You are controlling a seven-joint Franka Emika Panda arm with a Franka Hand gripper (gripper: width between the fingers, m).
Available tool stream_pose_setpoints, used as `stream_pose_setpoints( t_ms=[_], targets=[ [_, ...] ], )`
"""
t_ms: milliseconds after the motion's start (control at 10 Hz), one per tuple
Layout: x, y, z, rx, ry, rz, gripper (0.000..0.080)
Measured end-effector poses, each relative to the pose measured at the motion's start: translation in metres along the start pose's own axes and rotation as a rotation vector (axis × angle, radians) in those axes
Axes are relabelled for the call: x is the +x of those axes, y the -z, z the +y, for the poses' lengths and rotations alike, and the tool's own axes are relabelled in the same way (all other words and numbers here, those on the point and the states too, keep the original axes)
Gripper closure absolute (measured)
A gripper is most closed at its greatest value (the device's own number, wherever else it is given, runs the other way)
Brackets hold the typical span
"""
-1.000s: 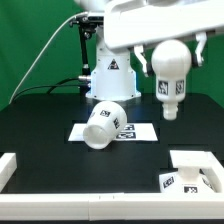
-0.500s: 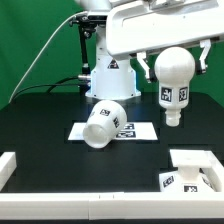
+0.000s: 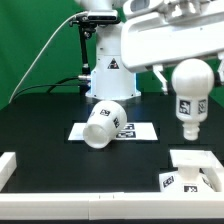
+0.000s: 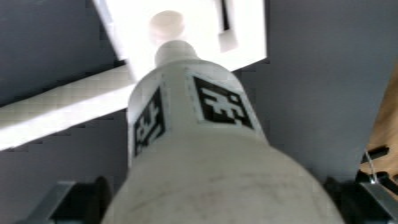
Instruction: Assemble lamp
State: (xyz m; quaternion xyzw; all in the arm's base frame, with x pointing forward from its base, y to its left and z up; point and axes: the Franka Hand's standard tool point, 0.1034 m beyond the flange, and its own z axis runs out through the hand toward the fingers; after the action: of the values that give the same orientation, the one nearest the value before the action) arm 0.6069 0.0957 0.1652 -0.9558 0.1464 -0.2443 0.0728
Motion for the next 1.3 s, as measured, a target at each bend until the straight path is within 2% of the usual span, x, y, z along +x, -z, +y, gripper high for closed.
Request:
stream_pose_setpoints(
  t_ms=[200,600,1300],
  targets=[
    [-0.008,-0.009,-0.002,-0.002,0.006,-0.009,0.0225],
    [-0.005,-0.019,0.008,-0.015,0.024,-0.013,0.0223],
    [-0.023,-0.043,0.008,-0.027,0.035,-0.036,0.0223]
  ],
)
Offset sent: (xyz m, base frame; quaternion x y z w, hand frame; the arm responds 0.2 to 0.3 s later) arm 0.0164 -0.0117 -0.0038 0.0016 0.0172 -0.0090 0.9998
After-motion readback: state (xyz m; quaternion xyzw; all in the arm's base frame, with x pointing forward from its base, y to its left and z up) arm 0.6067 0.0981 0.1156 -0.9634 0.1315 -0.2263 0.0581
